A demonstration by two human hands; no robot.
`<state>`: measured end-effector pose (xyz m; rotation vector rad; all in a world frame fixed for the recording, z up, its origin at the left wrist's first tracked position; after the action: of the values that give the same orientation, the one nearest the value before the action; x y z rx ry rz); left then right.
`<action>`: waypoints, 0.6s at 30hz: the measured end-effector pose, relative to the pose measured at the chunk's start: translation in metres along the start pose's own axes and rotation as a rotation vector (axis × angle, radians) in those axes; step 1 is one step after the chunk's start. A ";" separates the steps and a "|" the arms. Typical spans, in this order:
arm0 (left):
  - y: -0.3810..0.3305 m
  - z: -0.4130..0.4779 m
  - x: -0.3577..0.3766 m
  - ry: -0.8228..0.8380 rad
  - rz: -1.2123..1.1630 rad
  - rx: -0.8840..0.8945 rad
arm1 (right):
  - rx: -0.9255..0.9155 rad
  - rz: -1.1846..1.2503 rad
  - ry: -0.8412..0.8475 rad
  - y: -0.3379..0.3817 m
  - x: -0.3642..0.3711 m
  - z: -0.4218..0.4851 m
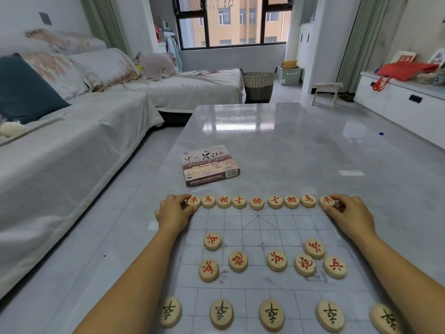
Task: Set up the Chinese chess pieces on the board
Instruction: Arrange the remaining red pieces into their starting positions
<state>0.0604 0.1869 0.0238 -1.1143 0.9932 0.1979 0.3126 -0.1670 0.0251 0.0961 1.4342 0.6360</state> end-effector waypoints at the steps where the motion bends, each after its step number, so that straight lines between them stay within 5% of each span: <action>1: 0.000 0.000 0.000 -0.002 0.002 -0.001 | 0.000 -0.002 0.002 0.000 0.000 0.000; 18: 0.002 -0.001 0.001 0.007 0.014 0.002 | 0.023 -0.015 0.035 0.001 0.001 -0.001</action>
<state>0.0598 0.1869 0.0214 -1.1073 1.0075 0.2050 0.3108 -0.1661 0.0246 0.0929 1.4745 0.6117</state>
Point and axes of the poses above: each hand's wrist, its own z-axis towards the middle knuckle, its own x-axis out of the palm, y = z × x, the point moved 7 cm from there along z, towards the middle knuckle, and after that the axes turned 9 degrees about -z, right-handed, at the moved point
